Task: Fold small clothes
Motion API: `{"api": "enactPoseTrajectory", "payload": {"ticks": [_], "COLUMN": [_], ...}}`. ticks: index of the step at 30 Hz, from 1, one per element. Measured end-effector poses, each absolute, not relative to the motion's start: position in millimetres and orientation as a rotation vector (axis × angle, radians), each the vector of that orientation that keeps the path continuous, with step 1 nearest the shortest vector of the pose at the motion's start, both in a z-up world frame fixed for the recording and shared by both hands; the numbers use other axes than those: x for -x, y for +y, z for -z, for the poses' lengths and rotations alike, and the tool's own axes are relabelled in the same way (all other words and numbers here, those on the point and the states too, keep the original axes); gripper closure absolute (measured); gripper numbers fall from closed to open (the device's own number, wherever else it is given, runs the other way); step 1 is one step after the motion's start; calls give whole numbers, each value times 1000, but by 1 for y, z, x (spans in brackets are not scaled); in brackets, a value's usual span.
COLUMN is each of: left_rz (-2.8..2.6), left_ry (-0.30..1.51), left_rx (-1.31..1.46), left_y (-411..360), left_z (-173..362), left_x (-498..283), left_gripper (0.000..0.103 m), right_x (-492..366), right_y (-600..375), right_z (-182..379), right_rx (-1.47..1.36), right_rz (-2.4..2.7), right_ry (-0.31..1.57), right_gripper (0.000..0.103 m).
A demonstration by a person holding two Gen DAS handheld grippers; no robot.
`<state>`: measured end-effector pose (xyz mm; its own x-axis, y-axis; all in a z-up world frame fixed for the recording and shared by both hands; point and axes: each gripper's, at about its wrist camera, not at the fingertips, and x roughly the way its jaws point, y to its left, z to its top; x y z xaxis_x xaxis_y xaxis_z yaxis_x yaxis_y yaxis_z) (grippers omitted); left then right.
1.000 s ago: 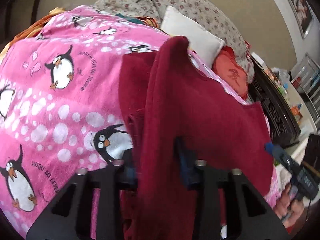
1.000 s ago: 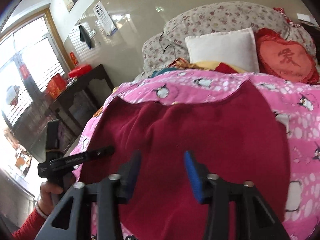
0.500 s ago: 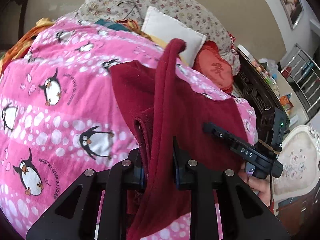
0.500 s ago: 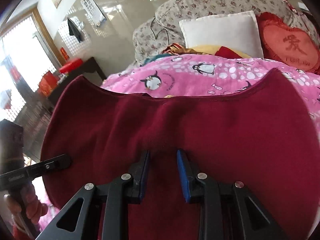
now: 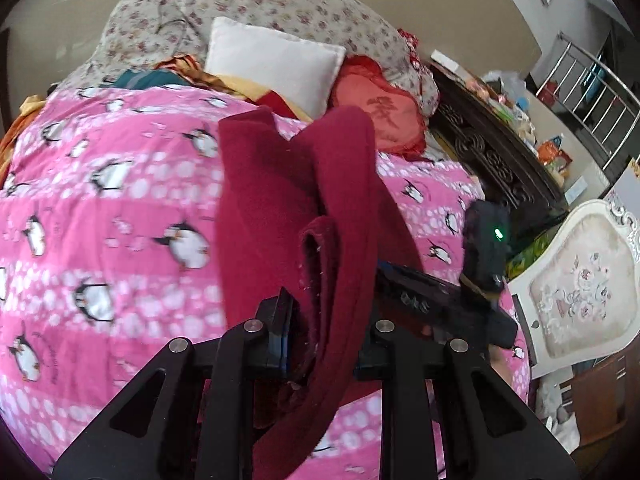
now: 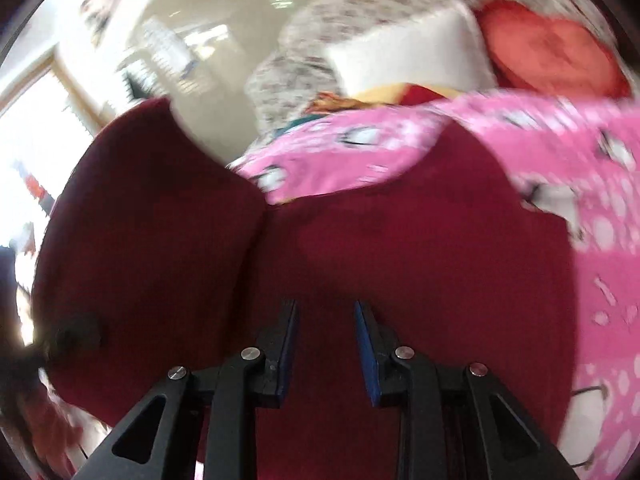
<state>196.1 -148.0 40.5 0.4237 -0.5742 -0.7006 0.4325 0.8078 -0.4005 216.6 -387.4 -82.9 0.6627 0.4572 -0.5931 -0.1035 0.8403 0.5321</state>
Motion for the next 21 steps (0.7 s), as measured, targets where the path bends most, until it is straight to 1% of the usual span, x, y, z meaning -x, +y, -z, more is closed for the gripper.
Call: {"api": "enactPoseTrajectory", "payload": {"ticks": [2,4,8,9,10,11,12,13,14,15,16,18,20,21], "left_rz": [642,662,688,701,719,751,795,829,847,833,823,830,871,881], "left_ry": [958,978,990,995,1005,1021,1032,1043,1060,1061,1056,1028,999,973], "left_rx": [142,114,96,106,130,176,239,288,328,321,300,260,236,232], "left_y": [-171,-197,-232,-237,-238,-239,-240,-243,-247,-251,-254,-253,-245,-236], "left_z": [-36,-32,-17,-13,-9,-5,1,4,10,12,10,0,-18,-30], "left_x": [-196,-194,-190,-189,-188,-188,-189,-189,-189,-188,-185,-173,-157,-148], "left_gripper": [84,84,83,80,70,64,46,30,28,28,28,28,28,28], "right_x": [-216,-218,-217,-215,-213,-213,-213,-215,-214,-211,-210,-206,-206,-205], "right_y": [-411,-425,-460,-468,-476,-484,-487,-491,-496,-500,-504,-509,-515,-518], "right_z": [86,87,100,103,105,107,106,105,102,100,99,104,109,107], "right_rx": [-671,-793,-1025,-1070,-1113,-1149,-1167,-1182,-1174,-1140,-1116,-1139,-1192,-1196], "right_rz": [-417,-481,-567,-588,-608,-624,-633,-636,-609,-549,-506,-530,-565,-557], "right_ry": [732,696,641,629,609,590,582,572,561,567,578,574,562,560], "right_gripper": [75,67,68,68,68,68,68,67,65,57,51,51,48,40]}}
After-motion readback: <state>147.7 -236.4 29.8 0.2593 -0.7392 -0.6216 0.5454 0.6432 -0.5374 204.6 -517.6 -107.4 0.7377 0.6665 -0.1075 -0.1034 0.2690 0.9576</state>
